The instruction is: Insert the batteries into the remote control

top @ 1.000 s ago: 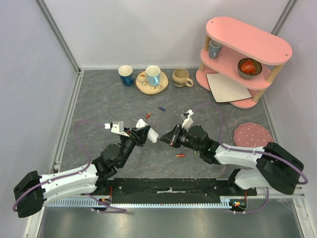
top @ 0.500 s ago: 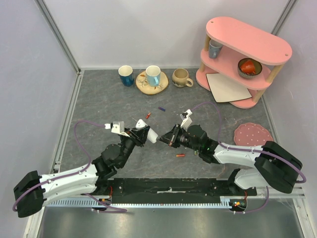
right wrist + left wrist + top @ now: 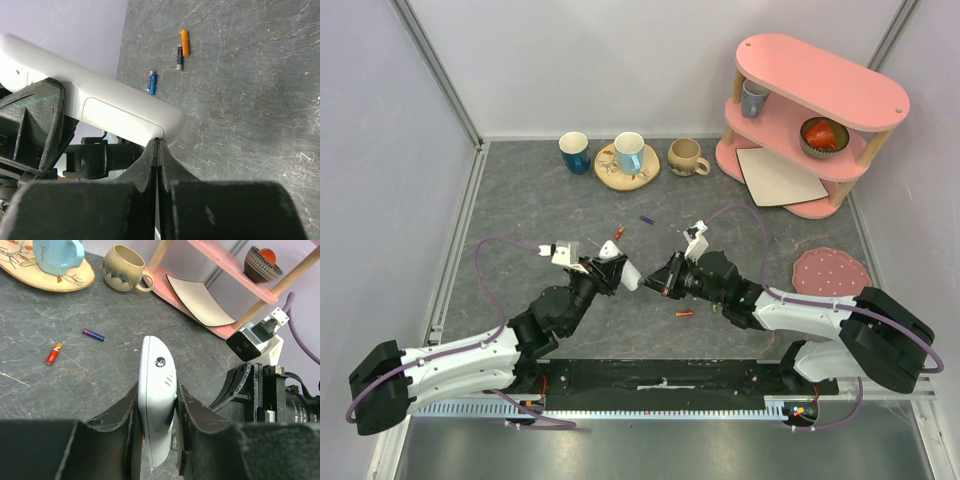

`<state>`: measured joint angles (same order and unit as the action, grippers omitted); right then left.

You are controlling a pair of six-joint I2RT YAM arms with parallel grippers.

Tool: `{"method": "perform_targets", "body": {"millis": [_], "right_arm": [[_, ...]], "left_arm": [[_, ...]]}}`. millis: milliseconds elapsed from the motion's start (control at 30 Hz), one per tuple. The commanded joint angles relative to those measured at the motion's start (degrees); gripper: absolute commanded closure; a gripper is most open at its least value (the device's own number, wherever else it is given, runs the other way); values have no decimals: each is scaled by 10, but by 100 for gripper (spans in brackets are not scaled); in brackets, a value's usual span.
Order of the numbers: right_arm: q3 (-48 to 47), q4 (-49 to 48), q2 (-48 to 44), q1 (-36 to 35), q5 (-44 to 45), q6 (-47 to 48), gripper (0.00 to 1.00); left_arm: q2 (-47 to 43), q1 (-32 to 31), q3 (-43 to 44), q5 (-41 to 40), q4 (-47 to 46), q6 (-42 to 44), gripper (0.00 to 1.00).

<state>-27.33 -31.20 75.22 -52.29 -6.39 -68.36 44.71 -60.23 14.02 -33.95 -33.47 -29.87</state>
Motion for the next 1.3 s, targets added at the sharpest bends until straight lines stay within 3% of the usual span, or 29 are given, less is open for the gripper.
{"method": "perform_targets", "body": {"millis": [0, 633, 667, 700, 800, 900, 1267], "right_arm": [[-43, -17, -36, -1, 0, 21, 100], [-47, 56, -92, -1, 20, 58, 100], [-48, 62, -95, -2, 19, 61, 92], [-47, 66, -96, -2, 17, 62, 72], [-31, 61, -104, -2, 19, 45, 45], [-19, 43, -98, -2, 13, 26, 38], [-5, -9, -64, -2, 0, -8, 37]], "left_arm": [[6, -9, 22, 28, 10, 9, 98], [-9, -9, 8, 15, 17, -4, 98], [-17, -9, 5, 11, 10, -7, 98], [-22, -9, 0, 7, -1, -12, 98], [-37, -9, -28, -9, -59, -14, 98], [-38, -9, -37, -21, -91, -12, 98], [-40, -9, -30, -27, -121, -10, 98]]}}
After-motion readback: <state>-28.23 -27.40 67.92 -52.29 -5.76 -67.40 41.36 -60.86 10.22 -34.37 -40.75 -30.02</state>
